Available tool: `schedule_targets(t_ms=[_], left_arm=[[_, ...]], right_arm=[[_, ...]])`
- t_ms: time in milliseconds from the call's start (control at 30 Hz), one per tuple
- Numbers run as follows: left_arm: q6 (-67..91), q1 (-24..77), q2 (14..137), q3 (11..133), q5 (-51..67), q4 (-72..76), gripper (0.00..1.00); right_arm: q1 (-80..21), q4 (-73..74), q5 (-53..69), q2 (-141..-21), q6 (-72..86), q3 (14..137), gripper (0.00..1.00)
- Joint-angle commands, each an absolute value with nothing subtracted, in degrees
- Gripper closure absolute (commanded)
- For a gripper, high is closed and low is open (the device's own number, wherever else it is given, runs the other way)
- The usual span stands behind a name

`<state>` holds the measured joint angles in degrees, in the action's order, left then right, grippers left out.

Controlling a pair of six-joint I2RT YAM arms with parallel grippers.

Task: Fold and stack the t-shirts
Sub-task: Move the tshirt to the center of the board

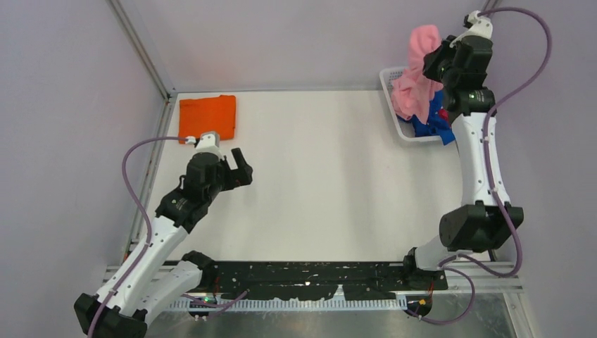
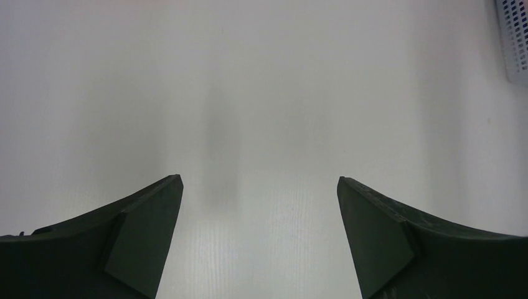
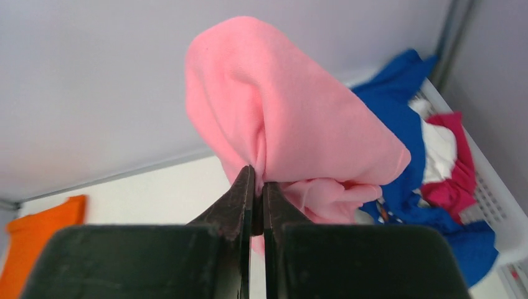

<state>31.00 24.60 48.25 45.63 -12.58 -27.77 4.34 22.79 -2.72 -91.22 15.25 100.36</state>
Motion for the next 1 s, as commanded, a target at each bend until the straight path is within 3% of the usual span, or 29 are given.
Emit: schedule_targets(t_ms=[0,467,600,733,833,967], left_arm=[[30.4,24.2,44.4,44.3,-15.0,-26.7,0.00],[32.1,24.2,36.6,41.5,-20.7,-32.2,0.00],[33.1,24.2,34.8,40.9,-22.2,-34.1,0.00],[34.6,24.2,33.4,40.1,-23.1,-35.5,0.00],[35.4,24.2,32.9,39.8,-23.1,-36.9,0.00],[36.2,24.2,32.9,39.7,-22.7,-38.9,0.00]], right_arm=[[2.4,17.1,11.7,-83.7,18.3,100.7,0.95],[-17.7,18.6,25.3,-75.6,18.3,106.0,0.95],[-24.0,16.8,25.8,-74.5,19.2,104.0,0.95],[-26.4,4.9,28.0,-72.0,25.7,94.2,0.95],[-26.6,3.3,24.0,-70.8,28.3,84.8,0.95],[-26.5,10.0,4.8,-69.1,29.3,76.2,0.95]])
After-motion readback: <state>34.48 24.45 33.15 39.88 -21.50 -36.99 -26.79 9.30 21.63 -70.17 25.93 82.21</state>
